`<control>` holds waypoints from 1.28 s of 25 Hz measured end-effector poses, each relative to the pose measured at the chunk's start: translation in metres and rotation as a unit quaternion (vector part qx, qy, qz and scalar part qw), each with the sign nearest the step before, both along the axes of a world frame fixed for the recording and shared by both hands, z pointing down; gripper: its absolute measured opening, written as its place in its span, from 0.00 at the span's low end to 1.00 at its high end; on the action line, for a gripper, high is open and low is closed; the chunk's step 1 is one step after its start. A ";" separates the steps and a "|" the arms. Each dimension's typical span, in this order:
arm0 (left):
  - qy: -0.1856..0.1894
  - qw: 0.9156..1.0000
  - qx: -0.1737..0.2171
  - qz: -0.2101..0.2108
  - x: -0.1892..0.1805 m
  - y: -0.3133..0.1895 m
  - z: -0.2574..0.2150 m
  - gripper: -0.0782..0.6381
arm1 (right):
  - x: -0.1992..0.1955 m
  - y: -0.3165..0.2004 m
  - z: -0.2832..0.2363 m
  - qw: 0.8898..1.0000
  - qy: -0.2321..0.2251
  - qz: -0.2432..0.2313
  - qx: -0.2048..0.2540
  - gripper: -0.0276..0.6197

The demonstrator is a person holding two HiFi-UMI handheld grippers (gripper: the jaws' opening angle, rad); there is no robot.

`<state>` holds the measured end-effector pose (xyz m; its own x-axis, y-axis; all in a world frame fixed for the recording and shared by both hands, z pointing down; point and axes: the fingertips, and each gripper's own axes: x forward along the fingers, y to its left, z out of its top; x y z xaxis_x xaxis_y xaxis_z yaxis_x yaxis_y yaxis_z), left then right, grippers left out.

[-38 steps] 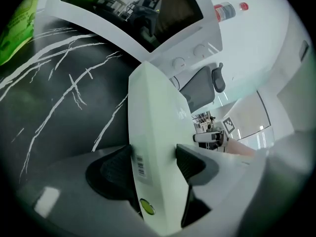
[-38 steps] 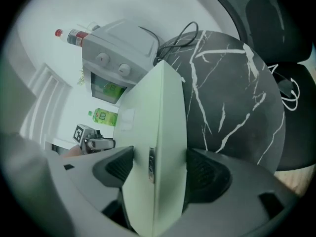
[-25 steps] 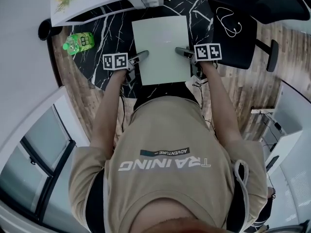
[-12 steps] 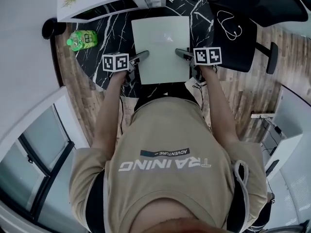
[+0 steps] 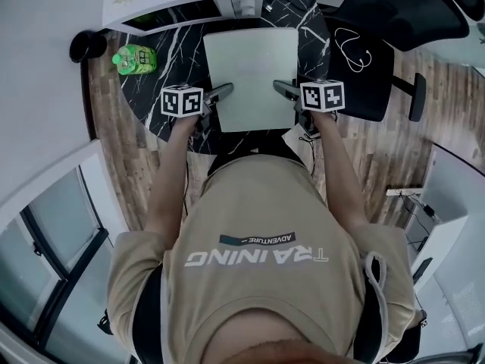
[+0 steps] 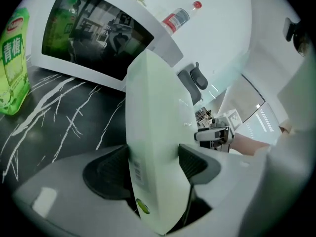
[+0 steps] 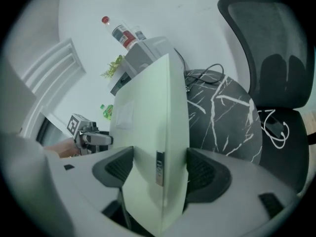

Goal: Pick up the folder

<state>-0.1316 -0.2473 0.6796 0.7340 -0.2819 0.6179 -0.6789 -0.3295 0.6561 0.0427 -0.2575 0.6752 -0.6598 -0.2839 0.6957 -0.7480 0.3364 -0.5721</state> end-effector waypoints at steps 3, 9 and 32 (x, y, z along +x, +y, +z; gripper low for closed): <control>0.003 0.999 0.036 -0.004 -0.002 -0.010 -0.019 0.53 | -0.006 -0.012 -0.020 0.999 0.001 -0.009 0.033 0.50; 0.007 0.996 0.092 -0.019 -0.005 -0.030 -0.056 0.54 | -0.010 -0.035 -0.061 0.996 0.015 -0.023 0.088 0.50; -0.036 0.932 0.362 -0.009 -0.014 -0.065 -0.267 0.54 | -0.022 -0.063 -0.270 0.934 0.006 -0.027 0.355 0.50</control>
